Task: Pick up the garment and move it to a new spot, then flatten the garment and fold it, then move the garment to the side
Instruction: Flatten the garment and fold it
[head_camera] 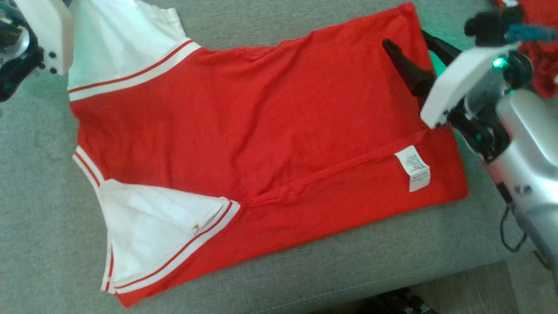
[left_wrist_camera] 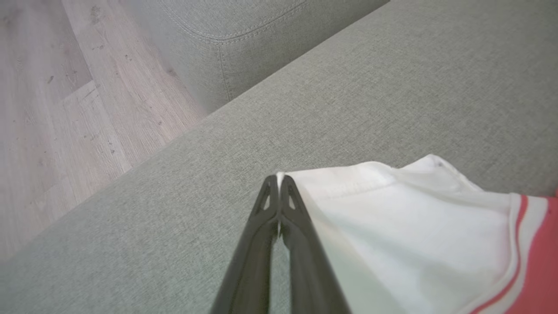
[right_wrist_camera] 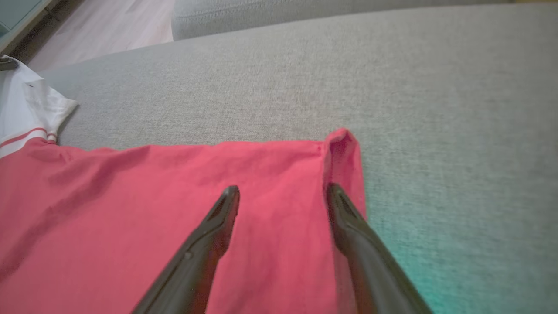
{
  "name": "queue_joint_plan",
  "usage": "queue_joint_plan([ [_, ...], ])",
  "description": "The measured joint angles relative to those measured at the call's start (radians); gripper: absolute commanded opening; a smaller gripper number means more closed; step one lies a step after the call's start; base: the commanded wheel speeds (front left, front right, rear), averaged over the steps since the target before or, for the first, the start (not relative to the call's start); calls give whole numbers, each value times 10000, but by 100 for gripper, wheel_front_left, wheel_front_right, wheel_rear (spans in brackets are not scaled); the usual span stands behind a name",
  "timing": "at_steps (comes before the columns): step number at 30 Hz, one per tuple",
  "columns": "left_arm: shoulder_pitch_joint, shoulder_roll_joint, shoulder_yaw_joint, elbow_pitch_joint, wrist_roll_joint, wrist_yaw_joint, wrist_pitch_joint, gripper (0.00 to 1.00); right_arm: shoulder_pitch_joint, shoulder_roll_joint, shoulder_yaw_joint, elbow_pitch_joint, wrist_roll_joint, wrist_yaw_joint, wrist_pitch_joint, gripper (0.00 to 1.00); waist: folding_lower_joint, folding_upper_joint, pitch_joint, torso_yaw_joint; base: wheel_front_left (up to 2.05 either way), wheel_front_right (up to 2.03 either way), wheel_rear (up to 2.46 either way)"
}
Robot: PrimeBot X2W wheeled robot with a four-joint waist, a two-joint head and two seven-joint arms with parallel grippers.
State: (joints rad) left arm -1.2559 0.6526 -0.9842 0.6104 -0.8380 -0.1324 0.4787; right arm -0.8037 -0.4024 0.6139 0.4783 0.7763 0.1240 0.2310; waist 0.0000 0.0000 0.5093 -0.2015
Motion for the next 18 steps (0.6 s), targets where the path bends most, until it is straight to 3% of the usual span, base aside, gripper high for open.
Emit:
queue_joint_plan([
  [11, -559, -58, -656, 42, -351, -2, -336, 0, -1768, 104, 744, 1850, 1139, 0, 612, 100, 0, 0, 234, 421, 0, 0, 0],
  [12, -594, -54, -725, 65, -368, -2, -387, 0, -1855, 104, 813, 1952, 1241, 0, 610, 95, 0, 0, 252, 439, 0, 0, 0],
  [13, -635, -56, -805, 75, -403, -2, -412, 0, -1938, 98, 874, 2063, 1323, 0, 608, 84, 0, 0, 269, 458, 0, 0, 0],
  [15, -730, -61, -890, 102, -485, -2, -453, 0, -2060, 88, 959, 2261, 1444, 0, 573, 48, 0, 0, 301, 493, 0, 0, 0],
  [16, -768, -61, -915, 123, -516, -2, -523, 0, -2132, 77, 999, 2368, 1513, 0, 500, 40, 0, 0, 317, 509, 0, 0, 0],
  [18, -882, -63, -1103, 165, -602, -2, -631, 0, -2295, 46, 1133, 2600, 1749, 0, 330, 35, 0, 0, 370, 552, 0, 0, 0],
])
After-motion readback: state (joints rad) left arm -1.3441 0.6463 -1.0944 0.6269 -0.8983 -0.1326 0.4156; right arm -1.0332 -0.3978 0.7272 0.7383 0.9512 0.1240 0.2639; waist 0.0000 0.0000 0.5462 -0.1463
